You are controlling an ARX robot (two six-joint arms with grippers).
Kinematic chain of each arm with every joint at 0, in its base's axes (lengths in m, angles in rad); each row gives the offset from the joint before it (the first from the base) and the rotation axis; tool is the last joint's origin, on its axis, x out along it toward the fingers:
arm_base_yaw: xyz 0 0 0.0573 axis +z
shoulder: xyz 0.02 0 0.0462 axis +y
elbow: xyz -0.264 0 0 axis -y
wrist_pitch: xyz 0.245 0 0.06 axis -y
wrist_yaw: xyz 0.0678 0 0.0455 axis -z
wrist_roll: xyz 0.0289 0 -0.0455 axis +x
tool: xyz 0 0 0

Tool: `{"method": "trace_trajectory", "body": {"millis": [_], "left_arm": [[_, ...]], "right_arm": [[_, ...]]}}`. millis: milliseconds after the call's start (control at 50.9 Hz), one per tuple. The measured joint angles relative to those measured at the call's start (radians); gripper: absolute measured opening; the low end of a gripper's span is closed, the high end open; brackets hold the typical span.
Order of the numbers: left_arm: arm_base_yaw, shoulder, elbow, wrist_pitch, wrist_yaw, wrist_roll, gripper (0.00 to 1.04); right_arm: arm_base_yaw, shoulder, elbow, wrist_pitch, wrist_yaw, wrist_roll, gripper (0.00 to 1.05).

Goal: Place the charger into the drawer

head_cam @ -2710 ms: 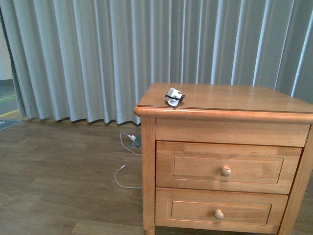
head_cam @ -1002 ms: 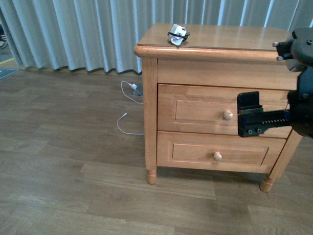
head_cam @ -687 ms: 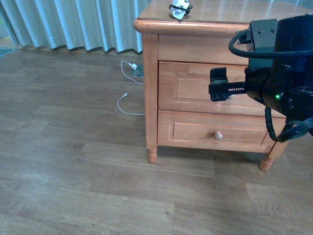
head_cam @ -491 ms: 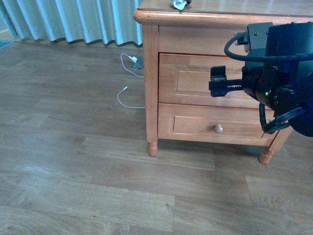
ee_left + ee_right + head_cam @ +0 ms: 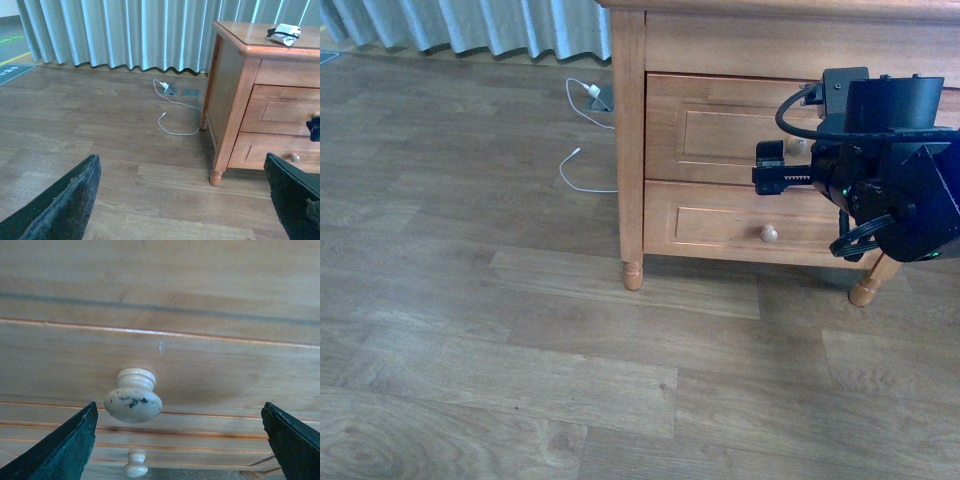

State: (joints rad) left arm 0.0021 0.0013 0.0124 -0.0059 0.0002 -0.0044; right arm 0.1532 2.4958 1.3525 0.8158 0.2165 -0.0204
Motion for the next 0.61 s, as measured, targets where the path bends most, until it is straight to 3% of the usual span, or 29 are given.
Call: {"method": "trace_trajectory", "body": {"millis": [609], "left_arm": [[0.0, 0.0, 0.0, 0.0, 0.0, 0.0, 0.99]], "right_arm": [[0.03, 0.018, 0.055, -0.002, 0.023, 0.029, 0.97]]}}
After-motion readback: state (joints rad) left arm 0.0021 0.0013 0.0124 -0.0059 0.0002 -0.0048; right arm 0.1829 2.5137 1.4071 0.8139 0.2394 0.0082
